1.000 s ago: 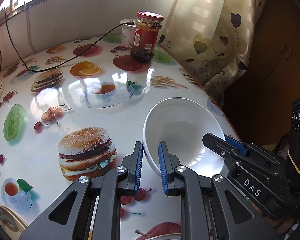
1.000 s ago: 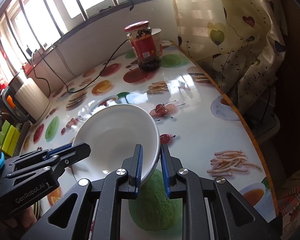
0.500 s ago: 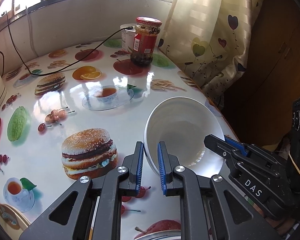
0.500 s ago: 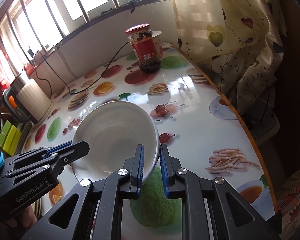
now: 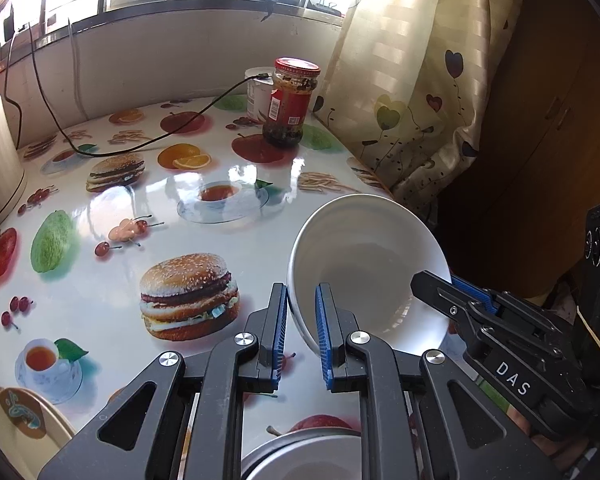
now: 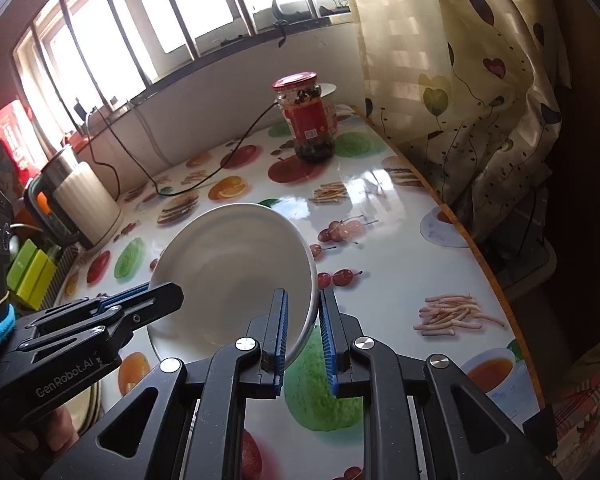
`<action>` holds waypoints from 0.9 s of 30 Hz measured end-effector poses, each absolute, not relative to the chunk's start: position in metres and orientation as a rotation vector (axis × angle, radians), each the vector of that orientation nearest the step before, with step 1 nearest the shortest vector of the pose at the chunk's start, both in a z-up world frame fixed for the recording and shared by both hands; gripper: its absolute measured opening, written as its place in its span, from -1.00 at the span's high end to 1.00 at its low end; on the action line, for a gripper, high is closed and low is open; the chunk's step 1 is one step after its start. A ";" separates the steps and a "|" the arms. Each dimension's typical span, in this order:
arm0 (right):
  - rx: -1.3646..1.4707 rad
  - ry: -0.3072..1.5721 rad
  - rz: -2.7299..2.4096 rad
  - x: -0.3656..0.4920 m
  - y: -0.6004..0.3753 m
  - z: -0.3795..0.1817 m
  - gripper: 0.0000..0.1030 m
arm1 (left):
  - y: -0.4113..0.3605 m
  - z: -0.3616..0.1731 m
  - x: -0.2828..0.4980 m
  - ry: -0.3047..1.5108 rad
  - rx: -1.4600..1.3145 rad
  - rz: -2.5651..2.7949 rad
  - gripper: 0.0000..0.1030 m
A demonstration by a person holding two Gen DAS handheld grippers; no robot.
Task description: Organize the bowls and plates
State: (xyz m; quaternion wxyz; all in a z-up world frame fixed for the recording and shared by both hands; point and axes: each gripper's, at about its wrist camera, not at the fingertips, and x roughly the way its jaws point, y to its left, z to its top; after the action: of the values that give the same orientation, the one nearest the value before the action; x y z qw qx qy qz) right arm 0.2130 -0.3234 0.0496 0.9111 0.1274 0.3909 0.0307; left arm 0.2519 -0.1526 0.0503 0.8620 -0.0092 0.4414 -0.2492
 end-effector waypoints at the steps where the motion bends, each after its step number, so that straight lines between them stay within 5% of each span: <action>1: 0.261 0.801 0.066 0.210 -0.322 0.052 0.69 | -0.151 0.052 0.249 0.925 -0.021 -0.521 0.71; 27: 0.229 0.751 0.118 0.114 -0.272 0.075 0.69 | -0.094 0.072 0.160 0.866 -0.086 -0.497 0.71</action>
State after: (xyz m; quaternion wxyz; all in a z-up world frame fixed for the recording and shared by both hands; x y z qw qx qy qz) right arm 0.1141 -0.2719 0.0745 0.9222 0.1115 0.3657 0.0576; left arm 0.1596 -0.0943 0.0720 0.8770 -0.0411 0.4153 -0.2383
